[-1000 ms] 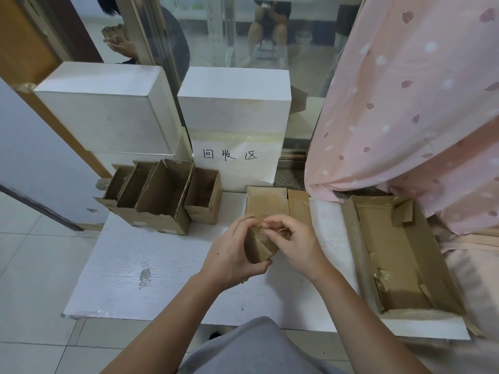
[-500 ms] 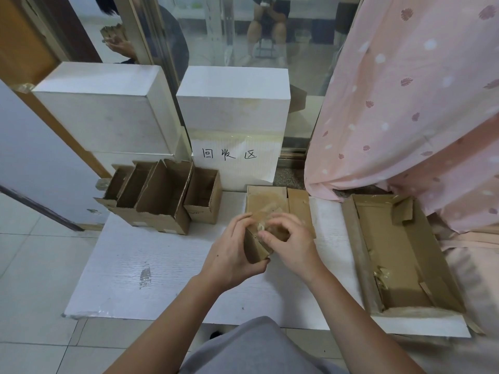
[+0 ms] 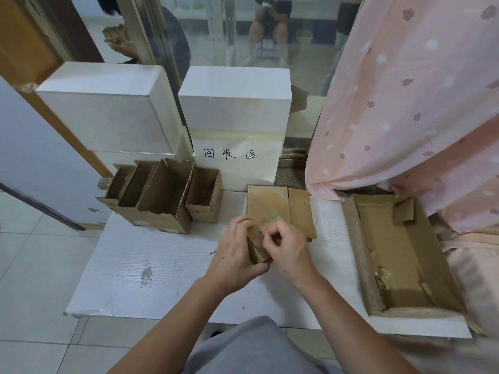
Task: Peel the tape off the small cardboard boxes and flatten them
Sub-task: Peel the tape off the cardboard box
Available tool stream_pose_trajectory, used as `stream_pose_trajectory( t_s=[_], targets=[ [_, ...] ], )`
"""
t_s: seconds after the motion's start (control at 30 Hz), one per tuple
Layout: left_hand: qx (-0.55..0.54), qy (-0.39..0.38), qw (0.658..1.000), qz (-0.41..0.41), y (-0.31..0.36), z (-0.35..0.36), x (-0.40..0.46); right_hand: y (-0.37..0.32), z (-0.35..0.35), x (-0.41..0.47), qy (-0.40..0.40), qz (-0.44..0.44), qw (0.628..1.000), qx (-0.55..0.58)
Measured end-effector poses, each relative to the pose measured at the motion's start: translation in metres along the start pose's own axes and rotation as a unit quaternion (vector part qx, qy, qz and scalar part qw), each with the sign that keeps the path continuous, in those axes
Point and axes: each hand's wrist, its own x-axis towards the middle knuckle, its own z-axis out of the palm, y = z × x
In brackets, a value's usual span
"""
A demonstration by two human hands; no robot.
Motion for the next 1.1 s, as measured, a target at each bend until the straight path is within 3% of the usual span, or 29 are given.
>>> stream_pose_trajectory(
  t_s=[0.17, 0.3, 0.43, 0.57, 0.73, 1.0, 1.1],
  targets=[
    [0.004, -0.006, 1.0, 0.021, 0.0, -0.001, -0.002, 0.002, -0.001, -0.003, 0.01, -0.06, 0.997, -0.041],
    [-0.02, 0.008, 1.0, 0.011, -0.002, -0.005, -0.003, 0.002, -0.007, -0.003, -0.052, -0.102, 0.993, -0.013],
    [-0.023, 0.012, 1.0, 0.002, -0.002, -0.008, -0.004, 0.0, -0.012, -0.004, -0.087, -0.083, 0.992, 0.033],
    [-0.024, 0.016, 1.0, 0.011, 0.0, -0.011, -0.004, -0.001, -0.011, -0.005, -0.061, 0.018, 0.996, 0.06],
    [-0.021, 0.026, 0.998, 0.044, 0.003, -0.011, -0.005, -0.001, -0.006, -0.004, -0.045, 0.059, 0.995, 0.065],
    [-0.033, 0.03, 0.998, 0.05, 0.007, -0.013, -0.003, -0.006, -0.006, -0.006, 0.059, 0.022, 0.997, 0.033],
    [-0.036, 0.023, 0.998, 0.035, 0.006, -0.013, -0.004, -0.009, -0.01, -0.007, 0.064, 0.004, 0.997, 0.044]
  ],
)
